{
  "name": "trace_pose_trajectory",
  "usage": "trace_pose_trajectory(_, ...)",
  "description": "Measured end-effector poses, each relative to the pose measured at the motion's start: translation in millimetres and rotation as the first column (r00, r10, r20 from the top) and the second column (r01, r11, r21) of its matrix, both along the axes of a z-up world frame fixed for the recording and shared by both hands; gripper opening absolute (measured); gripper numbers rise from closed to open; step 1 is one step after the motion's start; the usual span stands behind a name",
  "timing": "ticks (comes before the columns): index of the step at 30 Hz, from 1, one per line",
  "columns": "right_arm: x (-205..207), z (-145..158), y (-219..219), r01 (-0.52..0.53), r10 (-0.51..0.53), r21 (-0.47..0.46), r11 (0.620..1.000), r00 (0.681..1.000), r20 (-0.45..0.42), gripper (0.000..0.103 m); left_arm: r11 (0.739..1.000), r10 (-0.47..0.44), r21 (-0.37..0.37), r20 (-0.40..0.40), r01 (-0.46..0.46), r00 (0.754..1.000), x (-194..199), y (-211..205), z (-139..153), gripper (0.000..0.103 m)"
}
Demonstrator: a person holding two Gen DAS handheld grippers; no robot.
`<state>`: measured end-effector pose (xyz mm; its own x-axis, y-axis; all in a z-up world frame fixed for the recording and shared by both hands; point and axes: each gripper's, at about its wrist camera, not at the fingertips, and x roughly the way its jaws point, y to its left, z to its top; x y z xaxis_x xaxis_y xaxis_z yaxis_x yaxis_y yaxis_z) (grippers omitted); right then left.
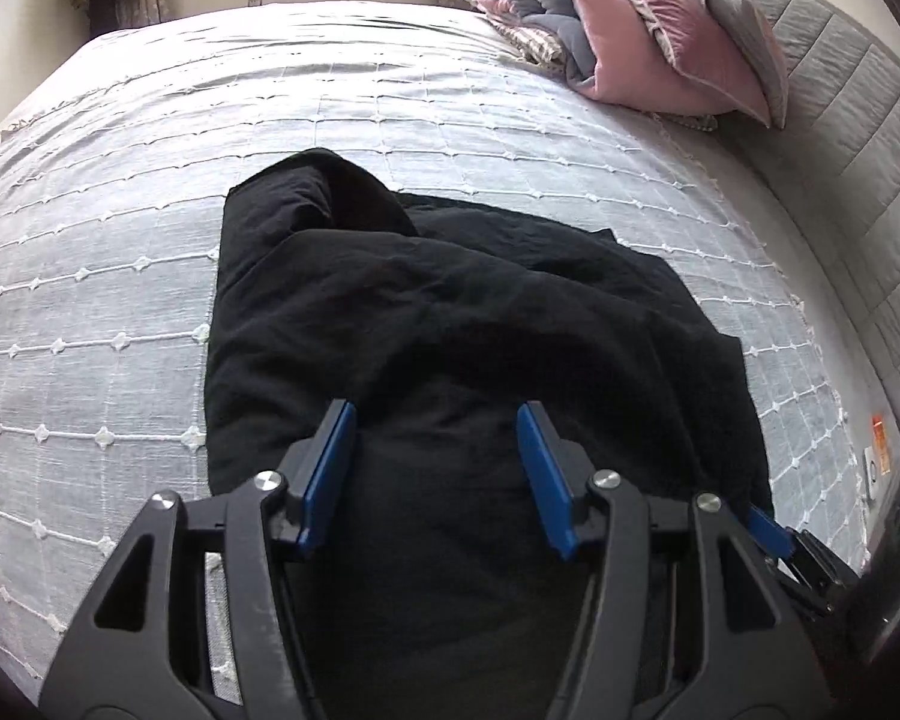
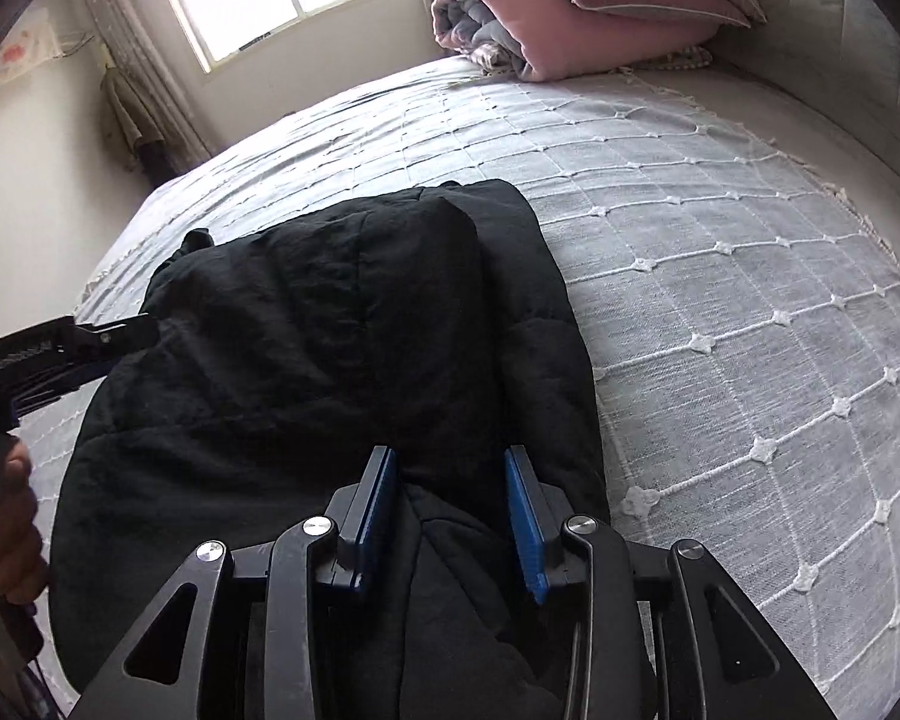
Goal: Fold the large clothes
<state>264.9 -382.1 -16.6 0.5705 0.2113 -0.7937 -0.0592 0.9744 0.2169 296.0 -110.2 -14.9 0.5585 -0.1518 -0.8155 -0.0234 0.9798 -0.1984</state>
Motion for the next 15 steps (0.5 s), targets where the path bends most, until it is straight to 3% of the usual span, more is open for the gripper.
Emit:
trace_pose_trajectory(3,3.9,-5.7,-5.1,0.012,-0.011,0.023,1.0,0.999,-0.032,0.035,1.0,0.019,0.011,0.023,-0.02,1.0,-2.4,-4.6,-12.0,0.057)
trace_pose_trajectory(6,7.8,-6.1,-1.2,0.017,-0.017,-0.002,1.0,0.999,-0.039,0.035,0.996,0.02,0.082,0.052,-0.025,0.998,-7.8,-12.6,-22.0,0.057)
trace_pose_trajectory(9,10.1,-7.3,1.2,0.021,-0.022,-0.019,1.0,0.999,-0.038,0.035,0.996,0.013,0.087,0.03,-0.016,0.999,-2.7,-12.7,-19.1,0.057)
trace_pose_trajectory(15,12.6,-13.1,-7.1,0.034,-0.032,0.039,0.999,0.998,-0.05,0.036,0.993,0.039,0.109,0.008,-0.04,0.999,15.4,-14.2,-26.5,0.058)
